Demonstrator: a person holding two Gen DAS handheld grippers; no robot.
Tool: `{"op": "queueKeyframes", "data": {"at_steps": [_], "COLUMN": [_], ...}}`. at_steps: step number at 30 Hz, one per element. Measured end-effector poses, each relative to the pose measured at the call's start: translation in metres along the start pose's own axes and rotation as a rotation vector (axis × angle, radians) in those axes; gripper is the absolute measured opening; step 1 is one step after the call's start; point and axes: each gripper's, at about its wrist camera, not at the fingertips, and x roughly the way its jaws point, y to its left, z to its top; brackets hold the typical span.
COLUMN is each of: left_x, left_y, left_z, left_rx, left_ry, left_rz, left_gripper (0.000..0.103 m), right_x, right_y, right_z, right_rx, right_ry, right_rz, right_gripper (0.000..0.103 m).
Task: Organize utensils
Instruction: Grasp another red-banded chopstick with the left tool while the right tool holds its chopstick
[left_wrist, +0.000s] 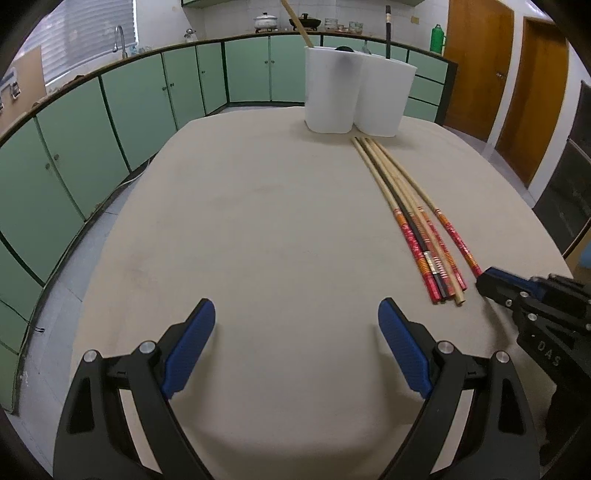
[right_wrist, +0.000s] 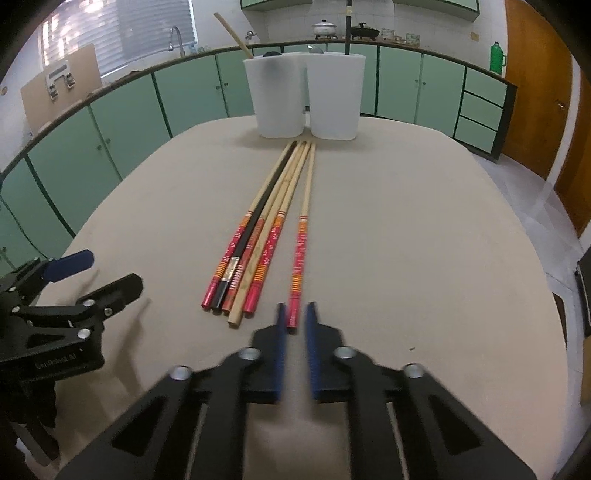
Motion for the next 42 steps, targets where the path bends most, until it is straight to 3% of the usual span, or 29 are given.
{"op": "queueKeyframes", "data": {"at_steps": [11, 17, 28, 35, 42], "left_x": [0.003, 0.014, 0.027, 0.027, 0.024], "left_y": [-0.037, -0.050, -0.044, -0.029, -0.026], "left_z": [0.009, 0.011, 0.014, 0.013, 0.012], "left_rx": [0.057, 0.078, 0.048, 0.014, 0.023], "left_ry": [-0.011, 0.010, 0.047, 0.054, 0.053], "left_rz": [-0.069, -0.058, -0.054, 0.010, 0.000], "left_gripper": [0.087, 0.087, 0.087, 0.087, 0.085], "right_x": [-0.007, -0.008, -0.008, -0.007, -0.008], "right_y": [-0.026, -0.037, -0.038, -0.039, -0.039], "right_z": [-0.005, -0.006, -0.006, -0.006, -0.007], "right_rx": [0.046, 0.069, 0.074, 0.077, 0.083], "right_ry": [-0.007, -0.010, -0.011, -0.011, -0.012], "right_rz": [-0.049, -0.049, -0.043, -0.038, -0.029], "right_gripper": [0.006, 0.006, 0.006, 0.006, 0.006]}}
